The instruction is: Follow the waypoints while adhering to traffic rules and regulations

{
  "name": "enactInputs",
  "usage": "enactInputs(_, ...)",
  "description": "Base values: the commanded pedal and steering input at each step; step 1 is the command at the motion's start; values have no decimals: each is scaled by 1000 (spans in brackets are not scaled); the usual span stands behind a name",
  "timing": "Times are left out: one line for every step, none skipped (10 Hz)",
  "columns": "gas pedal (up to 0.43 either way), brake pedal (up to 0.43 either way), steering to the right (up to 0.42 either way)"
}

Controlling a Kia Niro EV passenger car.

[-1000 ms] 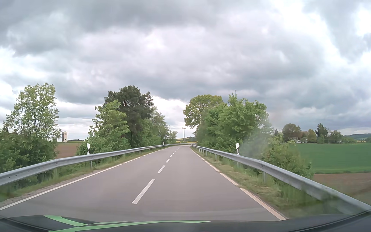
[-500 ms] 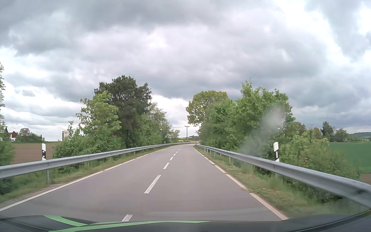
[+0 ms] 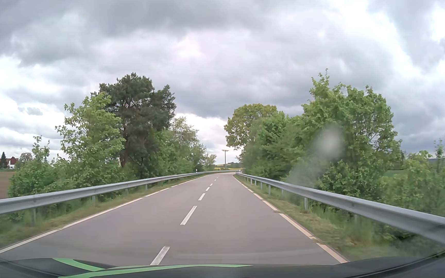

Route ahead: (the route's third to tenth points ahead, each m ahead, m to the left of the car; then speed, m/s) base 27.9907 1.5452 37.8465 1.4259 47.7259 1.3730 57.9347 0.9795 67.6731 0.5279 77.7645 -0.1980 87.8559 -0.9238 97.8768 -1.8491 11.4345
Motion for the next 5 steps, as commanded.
enactInputs(449,0,-2)
enactInputs(449,0,-1)
enactInputs(449,0,0)
enactInputs(449,0,0)
enactInputs(449,0,1)
